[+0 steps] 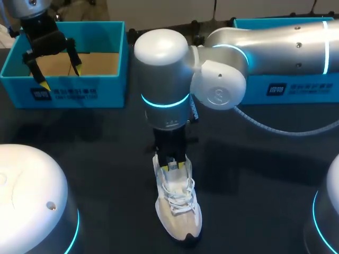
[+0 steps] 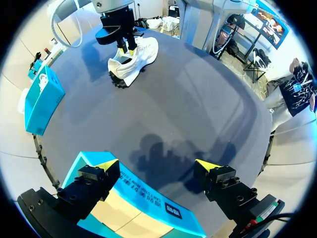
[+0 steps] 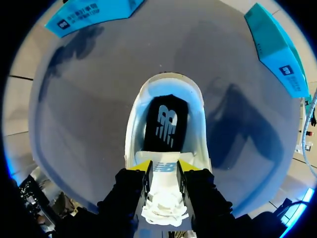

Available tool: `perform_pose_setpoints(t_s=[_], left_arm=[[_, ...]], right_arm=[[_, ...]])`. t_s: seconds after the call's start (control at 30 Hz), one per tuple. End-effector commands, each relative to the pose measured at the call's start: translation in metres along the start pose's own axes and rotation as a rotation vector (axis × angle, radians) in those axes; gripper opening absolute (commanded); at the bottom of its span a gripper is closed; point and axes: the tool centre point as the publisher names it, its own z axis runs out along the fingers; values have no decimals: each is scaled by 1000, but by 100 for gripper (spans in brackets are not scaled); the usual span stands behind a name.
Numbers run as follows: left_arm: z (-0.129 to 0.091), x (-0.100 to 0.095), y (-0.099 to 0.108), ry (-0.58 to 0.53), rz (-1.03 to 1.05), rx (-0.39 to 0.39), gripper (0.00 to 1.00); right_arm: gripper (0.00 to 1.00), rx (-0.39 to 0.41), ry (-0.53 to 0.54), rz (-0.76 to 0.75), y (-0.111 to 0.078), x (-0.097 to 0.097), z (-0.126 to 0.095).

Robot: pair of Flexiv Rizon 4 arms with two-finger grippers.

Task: Take the shoe out of the shoebox, open the shoe tongue, remove and reinsert the insole, then place the shoe into the shoebox

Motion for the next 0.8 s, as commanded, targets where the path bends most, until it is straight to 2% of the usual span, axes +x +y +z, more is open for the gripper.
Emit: perform_pose_setpoints(t_s=[0.03,0.17,0.23,0.33,0.37,0.4,0.43,0.47,0.5,0.6,0.67,0.7,0.8], left_arm=[[0,0,0,3,0,-2,100],[0,0,0,3,0,-2,100],[0,0,0,3,0,-2,100],[0,0,0,3,0,-2,100],[0,0,0,3,0,-2,100],[0,0,0,3,0,-2,100],[0,0,0,3,0,-2,100],[0,0,0,3,0,-2,100],[0,0,0,3,0,-2,100],[0,0,0,3,0,-2,100],[0,0,0,3,0,-2,100],[0,0,0,3,0,-2,100],[0,0,0,3,0,-2,100]], right_arm=[[35,-39,-42,-37,-12,-2,-36],[35,-83,-24,-184,-11,-5,-56],[35,-99,4,-369,-6,-6,-67],[38,-133,13,-536,-1,-10,-77],[43,-144,1,-624,2,-11,-81],[46,-144,2,-647,5,-13,-83],[49,-141,-2,-769,9,-15,-85],[72,-154,-25,-818,10,-15,-87],[100,-166,-5,-853,14,-18,-90],[100,-183,-4,-1072,19,-20,-93],[100,-196,-4,-1127,21,-21,-93],[100,-221,20,-1219,24,-20,-93],[100,-233,69,-1353,25,-21,-91]])
